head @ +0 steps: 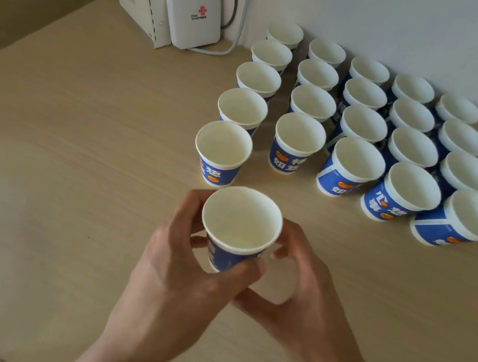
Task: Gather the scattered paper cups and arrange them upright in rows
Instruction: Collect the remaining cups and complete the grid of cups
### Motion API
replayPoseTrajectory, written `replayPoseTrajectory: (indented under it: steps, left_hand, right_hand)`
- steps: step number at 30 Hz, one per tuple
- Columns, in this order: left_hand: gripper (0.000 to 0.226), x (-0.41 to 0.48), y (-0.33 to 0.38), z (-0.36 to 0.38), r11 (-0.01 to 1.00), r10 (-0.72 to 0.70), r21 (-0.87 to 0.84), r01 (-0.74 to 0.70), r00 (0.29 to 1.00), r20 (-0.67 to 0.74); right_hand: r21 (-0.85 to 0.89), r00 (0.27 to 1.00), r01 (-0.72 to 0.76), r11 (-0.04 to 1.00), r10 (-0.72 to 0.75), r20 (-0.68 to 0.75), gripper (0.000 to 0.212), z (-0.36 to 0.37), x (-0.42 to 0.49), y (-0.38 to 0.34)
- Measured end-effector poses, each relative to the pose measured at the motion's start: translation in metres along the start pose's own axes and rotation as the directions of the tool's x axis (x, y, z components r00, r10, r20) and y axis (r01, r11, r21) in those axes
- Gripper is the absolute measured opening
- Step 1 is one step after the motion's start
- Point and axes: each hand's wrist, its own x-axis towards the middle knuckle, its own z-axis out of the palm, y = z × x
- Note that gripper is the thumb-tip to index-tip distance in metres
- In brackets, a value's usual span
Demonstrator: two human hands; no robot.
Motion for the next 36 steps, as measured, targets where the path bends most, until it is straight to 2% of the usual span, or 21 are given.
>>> replayPoseTrajectory:
  steps: [7,10,12,14,17,24,36]
  left_hand:
    - [0.057,0.014,0.009,0.02,0.998,0.061,-0.01,-0.061,0.995,0.08]
    - [0.07,0.015,0.004,0.019,0.998,0.06,0.013,-0.061,0.996,0.062]
    - [0.077,0.012,-0.003,0.015,0.999,0.039,0.026,-0.04,0.999,0.029]
    - [0.08,0.008,-0.009,0.011,1.0,0.009,0.024,-0.009,1.0,0.006]
    - [0.079,0.0,-0.018,0.006,0.999,-0.025,0.031,0.025,1.0,0.0]
    - [0.077,-0.007,-0.028,-0.003,0.999,-0.052,0.011,0.052,0.999,-0.012]
    - [0.076,-0.01,-0.039,-0.01,0.999,-0.051,-0.011,0.051,0.999,-0.008]
  right_hand:
    - [0.101,0.994,-0.025,0.995,0.036,-0.105,0.063,-0.007,0.009,0.016]
    - [0.137,0.985,-0.026,0.99,0.049,-0.168,0.064,-0.005,0.015,0.024]
    - [0.173,0.964,-0.075,0.982,0.116,-0.241,0.064,-0.001,0.022,0.032]
    - [0.193,0.934,-0.13,0.973,0.186,-0.307,0.063,0.004,0.03,0.039]
    - [0.184,0.907,-0.149,0.972,0.208,-0.365,0.06,0.009,0.042,0.044]
    - [0.104,0.876,-0.187,0.977,0.214,-0.432,0.057,0.015,0.057,0.04]
    - [0.082,0.854,-0.183,0.98,0.199,-0.481,0.058,0.018,0.064,0.039]
